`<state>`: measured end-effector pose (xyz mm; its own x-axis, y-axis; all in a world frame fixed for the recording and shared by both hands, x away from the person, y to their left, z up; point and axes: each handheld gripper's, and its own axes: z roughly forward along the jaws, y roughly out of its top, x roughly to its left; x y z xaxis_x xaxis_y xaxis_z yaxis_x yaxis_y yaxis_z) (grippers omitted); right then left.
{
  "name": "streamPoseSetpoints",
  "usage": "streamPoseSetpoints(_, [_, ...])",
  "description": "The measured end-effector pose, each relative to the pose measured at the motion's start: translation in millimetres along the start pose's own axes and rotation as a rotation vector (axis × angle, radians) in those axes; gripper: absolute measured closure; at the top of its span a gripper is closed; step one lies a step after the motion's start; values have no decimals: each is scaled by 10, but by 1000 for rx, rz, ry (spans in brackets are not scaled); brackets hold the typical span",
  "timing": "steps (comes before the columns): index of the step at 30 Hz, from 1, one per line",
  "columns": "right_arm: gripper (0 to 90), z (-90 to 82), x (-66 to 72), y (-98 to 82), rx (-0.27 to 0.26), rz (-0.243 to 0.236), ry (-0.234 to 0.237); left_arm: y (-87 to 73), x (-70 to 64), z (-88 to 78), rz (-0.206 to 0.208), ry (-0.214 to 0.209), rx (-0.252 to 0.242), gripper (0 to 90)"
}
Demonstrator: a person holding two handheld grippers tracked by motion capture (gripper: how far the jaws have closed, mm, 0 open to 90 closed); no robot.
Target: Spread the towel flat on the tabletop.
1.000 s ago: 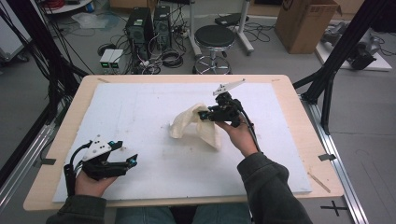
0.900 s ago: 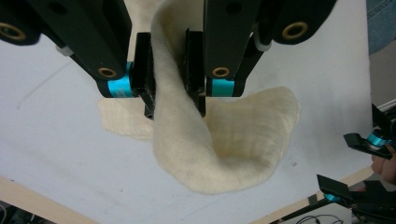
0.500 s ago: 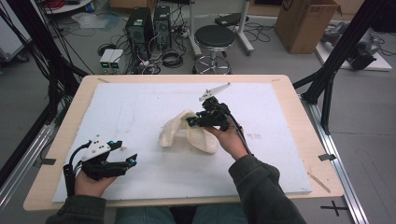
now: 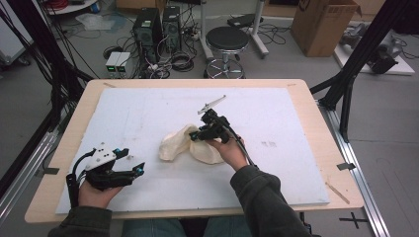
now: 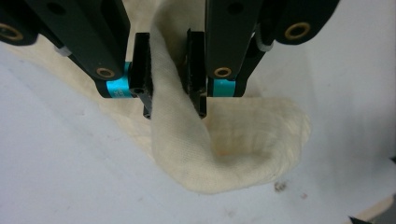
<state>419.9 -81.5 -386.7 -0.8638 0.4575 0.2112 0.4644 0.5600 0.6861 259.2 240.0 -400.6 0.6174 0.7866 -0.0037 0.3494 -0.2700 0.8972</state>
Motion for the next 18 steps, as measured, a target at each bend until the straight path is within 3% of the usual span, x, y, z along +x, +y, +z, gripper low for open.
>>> streamPoseSetpoints(9, [721, 322, -40, -70, 75, 9, -6, 0, -3, 6, 2, -6, 1, 246])
streamPoseSetpoints(18, [538, 230, -32, -65, 47, 8, 8, 5, -13, 21, 9, -11, 3, 246])
